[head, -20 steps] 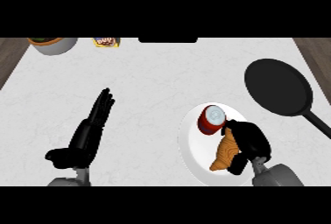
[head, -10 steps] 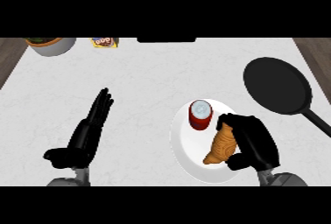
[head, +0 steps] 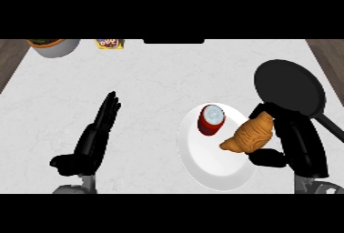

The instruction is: Pick the croissant from the plate and place it in the pan

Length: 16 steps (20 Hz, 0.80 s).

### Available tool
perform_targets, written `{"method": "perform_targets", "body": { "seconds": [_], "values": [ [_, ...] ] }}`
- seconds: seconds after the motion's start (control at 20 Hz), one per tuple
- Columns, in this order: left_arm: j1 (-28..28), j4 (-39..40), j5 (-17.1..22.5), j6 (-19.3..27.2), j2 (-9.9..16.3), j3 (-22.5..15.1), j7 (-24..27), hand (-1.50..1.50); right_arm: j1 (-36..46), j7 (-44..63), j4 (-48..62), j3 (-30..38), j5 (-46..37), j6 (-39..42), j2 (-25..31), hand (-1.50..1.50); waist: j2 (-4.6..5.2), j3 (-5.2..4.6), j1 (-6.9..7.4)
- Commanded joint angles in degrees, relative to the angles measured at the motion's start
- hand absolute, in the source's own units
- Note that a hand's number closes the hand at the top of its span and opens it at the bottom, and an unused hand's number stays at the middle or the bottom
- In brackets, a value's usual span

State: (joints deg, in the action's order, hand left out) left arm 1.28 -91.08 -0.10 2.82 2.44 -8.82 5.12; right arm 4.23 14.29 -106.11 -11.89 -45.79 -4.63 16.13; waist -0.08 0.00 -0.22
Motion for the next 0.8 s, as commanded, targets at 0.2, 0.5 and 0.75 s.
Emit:
{"method": "perform_targets", "body": {
  "seconds": [0.2, 0.5, 0.75],
  "values": [
    [-1.0, -1.2, 0.8, -1.9, 1.4, 1.3, -0.1, 0.0, 6.0, -6.7, 13.3, 13.6, 10.0, -3.6, -1.1, 1.5, 0.13, 0.03, 0.56],
    [-0.2, -0.1, 1.4, -2.9, 1.0, 1.3, -0.5, 0.0, 14.4, -20.6, 34.7, 20.9, 9.5, -13.5, 0.9, 1.5, 0.32, 0.07, 1.15],
    [4.2, 1.2, -0.4, -0.4, -0.8, 1.1, -1.6, 0.0, 22.6, -24.8, 48.5, 25.1, 4.7, -23.3, 4.2, 1.5, 0.5, 0.08, 1.44]
  ]
}}
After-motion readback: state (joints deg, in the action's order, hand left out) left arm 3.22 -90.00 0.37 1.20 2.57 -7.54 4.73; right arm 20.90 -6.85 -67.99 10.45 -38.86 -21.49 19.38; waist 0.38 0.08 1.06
